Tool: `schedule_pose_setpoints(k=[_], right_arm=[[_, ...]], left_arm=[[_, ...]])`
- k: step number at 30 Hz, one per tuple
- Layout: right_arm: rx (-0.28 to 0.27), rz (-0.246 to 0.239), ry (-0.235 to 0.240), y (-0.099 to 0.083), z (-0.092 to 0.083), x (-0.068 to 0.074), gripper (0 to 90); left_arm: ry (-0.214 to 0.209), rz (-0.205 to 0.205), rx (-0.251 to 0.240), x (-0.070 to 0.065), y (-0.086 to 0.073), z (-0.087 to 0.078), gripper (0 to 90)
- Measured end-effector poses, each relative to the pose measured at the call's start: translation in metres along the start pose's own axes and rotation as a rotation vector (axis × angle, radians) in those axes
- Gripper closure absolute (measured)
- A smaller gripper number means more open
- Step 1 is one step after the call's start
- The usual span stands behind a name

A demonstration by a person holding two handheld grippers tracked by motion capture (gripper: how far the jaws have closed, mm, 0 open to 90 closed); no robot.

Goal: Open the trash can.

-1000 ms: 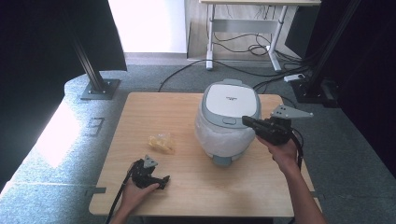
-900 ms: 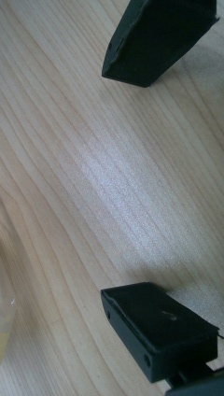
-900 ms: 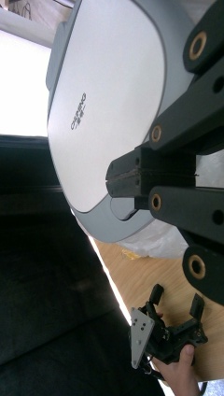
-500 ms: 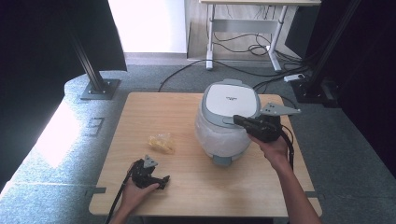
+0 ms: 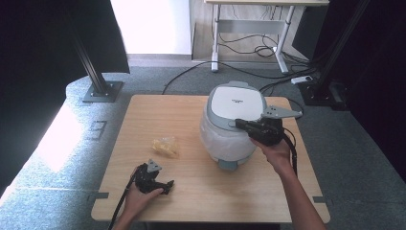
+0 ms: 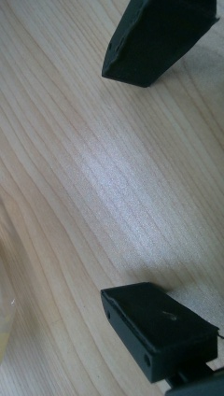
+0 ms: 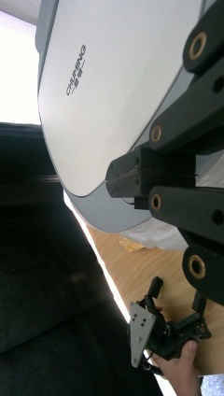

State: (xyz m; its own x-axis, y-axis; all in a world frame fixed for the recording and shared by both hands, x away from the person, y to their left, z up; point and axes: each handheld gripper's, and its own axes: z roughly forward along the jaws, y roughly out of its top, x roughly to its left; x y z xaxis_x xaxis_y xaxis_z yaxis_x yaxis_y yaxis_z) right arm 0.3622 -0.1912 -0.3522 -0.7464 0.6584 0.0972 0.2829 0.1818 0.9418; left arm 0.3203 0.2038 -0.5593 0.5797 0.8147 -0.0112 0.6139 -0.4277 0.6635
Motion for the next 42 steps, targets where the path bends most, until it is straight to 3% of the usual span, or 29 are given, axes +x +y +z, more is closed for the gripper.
schedule_pose_setpoints(k=[15,20,28,30,34,35,42], right_arm=[[0.023,0.026,0.015,0.000,0.001,-0.001,90.0],[0.013,0.003,0.002,0.000,-0.001,0.000,90.0],[-0.074,0.007,-0.021,-0.012,-0.030,-0.004,87.6],[-0.081,0.006,-0.037,-0.019,-0.041,-0.005,84.3],[-0.099,-0.011,-0.104,-0.037,-0.061,-0.008,67.1],[-0.093,-0.005,-0.103,-0.045,-0.067,-0.011,61.3],[-0.089,0.026,-0.148,-0.086,-0.084,-0.022,44.4]], left_arm=[[-0.001,0.001,-0.001,0.000,0.000,0.000,0.0],[-0.001,0.001,-0.001,0.000,0.000,0.000,0.0],[-0.001,0.000,-0.001,0.000,0.000,0.000,0.0],[-0.001,0.001,-0.001,0.000,0.000,0.000,0.0],[-0.001,0.000,-0.001,0.000,0.000,0.000,0.0],[-0.001,0.000,-0.001,0.000,0.000,0.000,0.0],[0.000,0.001,-0.002,0.000,0.000,0.000,0.0]])
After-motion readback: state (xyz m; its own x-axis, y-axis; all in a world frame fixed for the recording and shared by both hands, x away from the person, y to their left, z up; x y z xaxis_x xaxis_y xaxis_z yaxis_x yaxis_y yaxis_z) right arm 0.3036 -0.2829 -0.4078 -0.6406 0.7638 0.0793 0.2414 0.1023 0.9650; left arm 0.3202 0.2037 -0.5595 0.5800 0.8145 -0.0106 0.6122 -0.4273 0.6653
